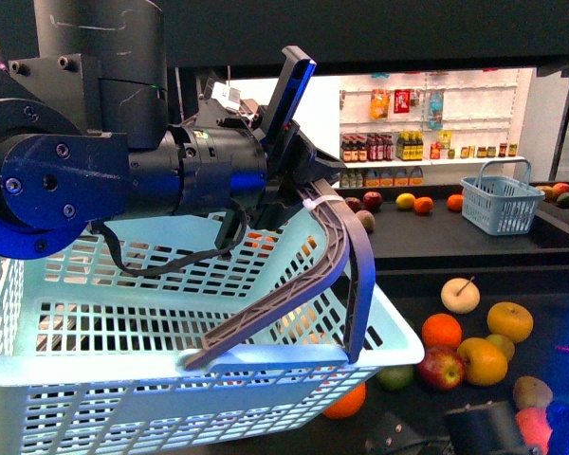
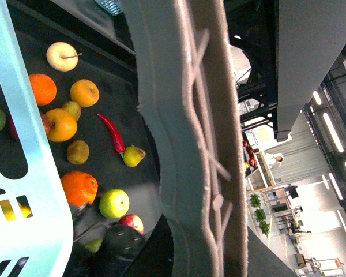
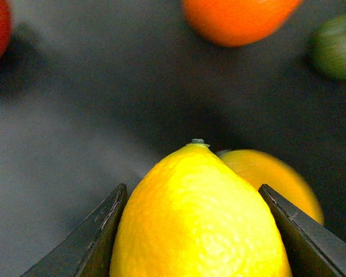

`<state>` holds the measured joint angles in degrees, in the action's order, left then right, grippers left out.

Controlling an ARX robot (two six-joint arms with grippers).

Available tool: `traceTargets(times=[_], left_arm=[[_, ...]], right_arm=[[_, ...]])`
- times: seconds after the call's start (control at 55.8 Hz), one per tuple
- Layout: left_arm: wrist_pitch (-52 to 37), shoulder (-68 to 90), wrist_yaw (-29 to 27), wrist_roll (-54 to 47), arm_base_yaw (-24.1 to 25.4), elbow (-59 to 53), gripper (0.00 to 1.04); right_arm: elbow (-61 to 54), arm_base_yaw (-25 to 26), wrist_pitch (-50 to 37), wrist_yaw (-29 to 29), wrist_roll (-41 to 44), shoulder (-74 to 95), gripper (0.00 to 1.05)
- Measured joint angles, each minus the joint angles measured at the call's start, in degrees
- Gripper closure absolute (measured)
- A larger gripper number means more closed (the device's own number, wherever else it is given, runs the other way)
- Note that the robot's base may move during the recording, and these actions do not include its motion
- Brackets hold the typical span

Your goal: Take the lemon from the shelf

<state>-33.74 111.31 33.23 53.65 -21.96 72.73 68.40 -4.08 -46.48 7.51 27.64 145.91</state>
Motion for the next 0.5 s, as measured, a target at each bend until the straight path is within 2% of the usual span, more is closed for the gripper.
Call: traceTargets(times=[0.269, 0.502], left_arm=[[0.0, 0.0, 0.02, 0.02, 0.0, 0.0, 0.97], [0.0, 0.0, 0.02, 0.02, 0.0, 0.0, 0.97]], right_arm=[[-6.47, 4.46, -4.9, -7.76, -7.87, -14.6, 0.42], [-10.62, 4.5, -6.12, -6.64, -19.67, -25.81, 0.42]])
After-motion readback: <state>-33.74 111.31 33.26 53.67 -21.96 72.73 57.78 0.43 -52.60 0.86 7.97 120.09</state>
